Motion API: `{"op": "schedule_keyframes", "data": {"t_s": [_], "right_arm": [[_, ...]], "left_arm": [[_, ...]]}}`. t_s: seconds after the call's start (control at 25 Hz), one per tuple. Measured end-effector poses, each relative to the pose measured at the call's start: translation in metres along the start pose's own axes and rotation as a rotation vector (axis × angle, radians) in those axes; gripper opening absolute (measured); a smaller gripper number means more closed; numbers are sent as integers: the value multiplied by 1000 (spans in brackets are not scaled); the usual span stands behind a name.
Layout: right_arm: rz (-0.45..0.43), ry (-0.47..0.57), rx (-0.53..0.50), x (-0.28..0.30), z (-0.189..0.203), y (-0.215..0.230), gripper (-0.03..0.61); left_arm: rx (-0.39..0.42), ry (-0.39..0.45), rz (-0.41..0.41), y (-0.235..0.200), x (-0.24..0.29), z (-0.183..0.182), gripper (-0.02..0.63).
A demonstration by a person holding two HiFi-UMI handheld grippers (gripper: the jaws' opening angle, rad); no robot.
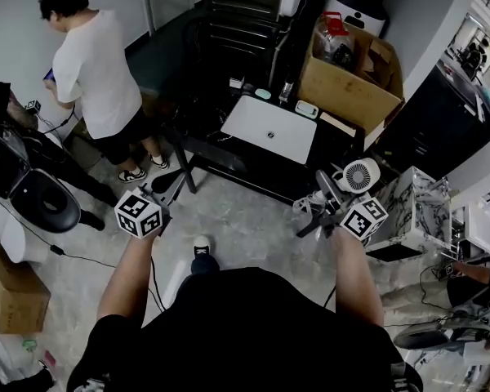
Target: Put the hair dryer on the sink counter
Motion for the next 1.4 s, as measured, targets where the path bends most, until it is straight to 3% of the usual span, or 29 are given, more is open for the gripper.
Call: {"op": "schedule_keyframes", "data": {"t_s": [0.52, 1.4], "right_arm": [[83, -16, 2, 131, 24, 55, 149], [187, -56, -1, 296, 56, 94, 149]], "left_arm": [[-4, 15, 47, -155, 85, -15, 14], [-35, -10, 158, -333, 175, -25, 14]]}}
Point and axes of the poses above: the fingertips, and each gripper's own axes: x forward along the fingers, y to its right, z out of its underside, the point moved 6 cm from there along -x, backward along the fingers, and after that the axes turned 13 degrees about y, right-handed, at the moved point
